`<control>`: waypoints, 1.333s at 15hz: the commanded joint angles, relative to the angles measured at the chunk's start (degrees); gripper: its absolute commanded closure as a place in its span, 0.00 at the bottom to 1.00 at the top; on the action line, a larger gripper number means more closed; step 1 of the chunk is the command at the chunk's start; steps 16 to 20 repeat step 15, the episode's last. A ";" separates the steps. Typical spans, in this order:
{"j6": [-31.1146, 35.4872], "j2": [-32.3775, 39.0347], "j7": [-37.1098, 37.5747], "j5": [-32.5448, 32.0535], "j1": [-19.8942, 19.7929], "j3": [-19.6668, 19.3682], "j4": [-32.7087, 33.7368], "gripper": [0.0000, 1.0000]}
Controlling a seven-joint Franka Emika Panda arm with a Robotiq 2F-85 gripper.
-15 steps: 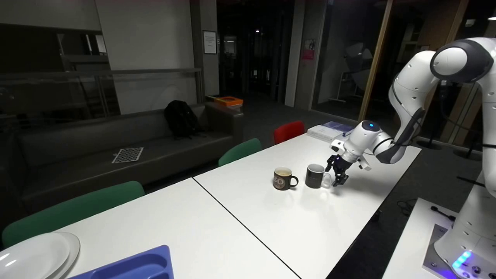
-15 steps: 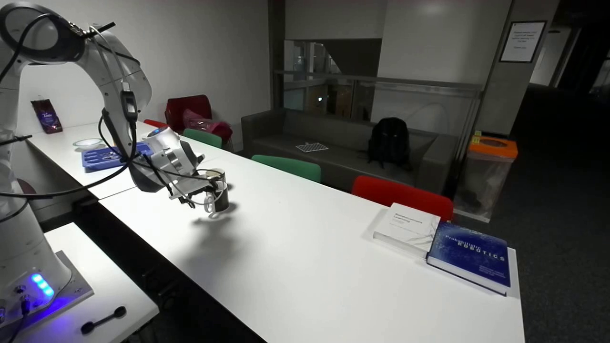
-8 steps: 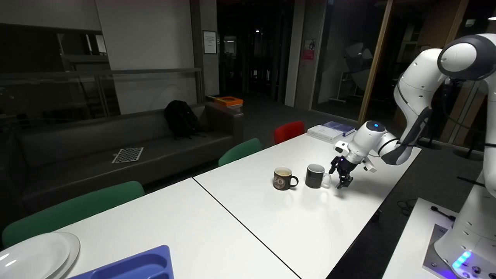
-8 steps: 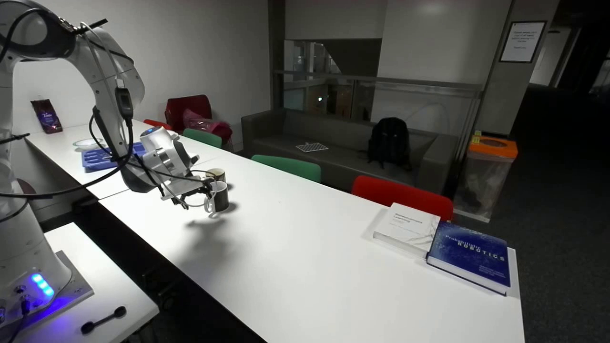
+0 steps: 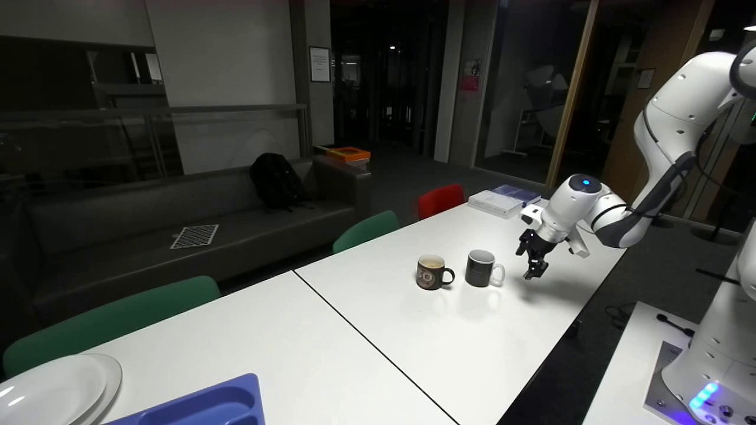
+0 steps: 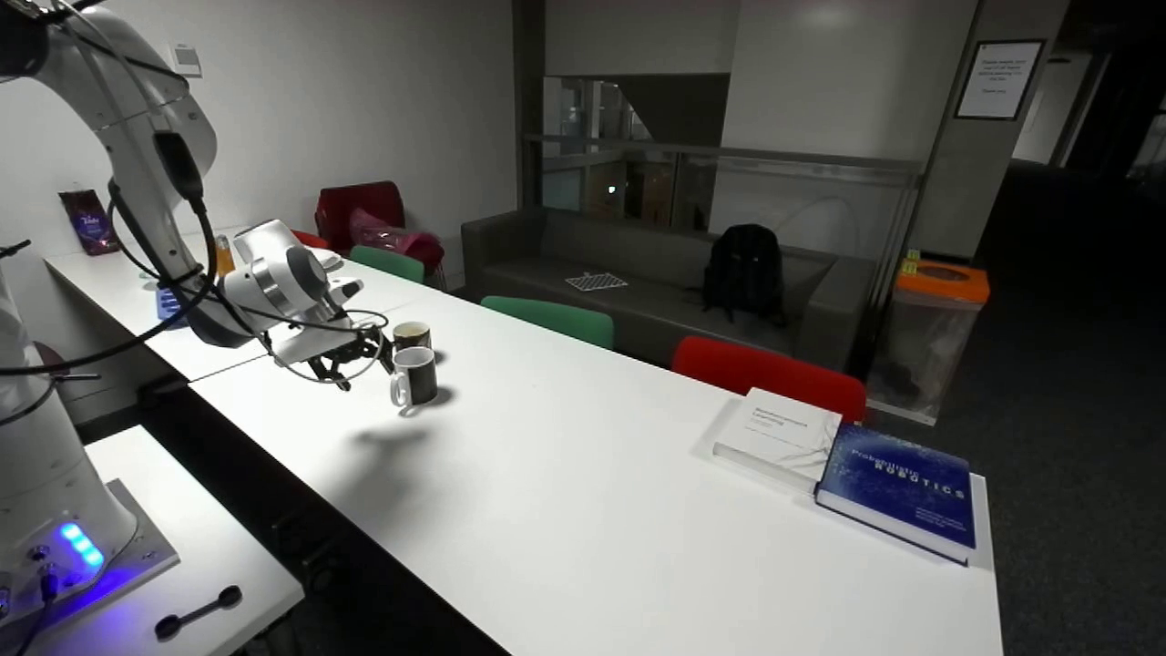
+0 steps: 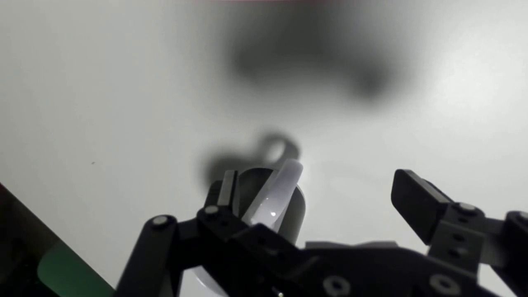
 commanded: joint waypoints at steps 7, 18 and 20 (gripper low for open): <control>-13.03 -19.61 -1.15 11.41 3.18 2.32 -4.43 0.00; -15.15 -24.79 -1.87 12.73 3.88 2.45 -6.02 0.00; -15.15 -24.79 -1.87 12.73 3.88 2.45 -6.02 0.00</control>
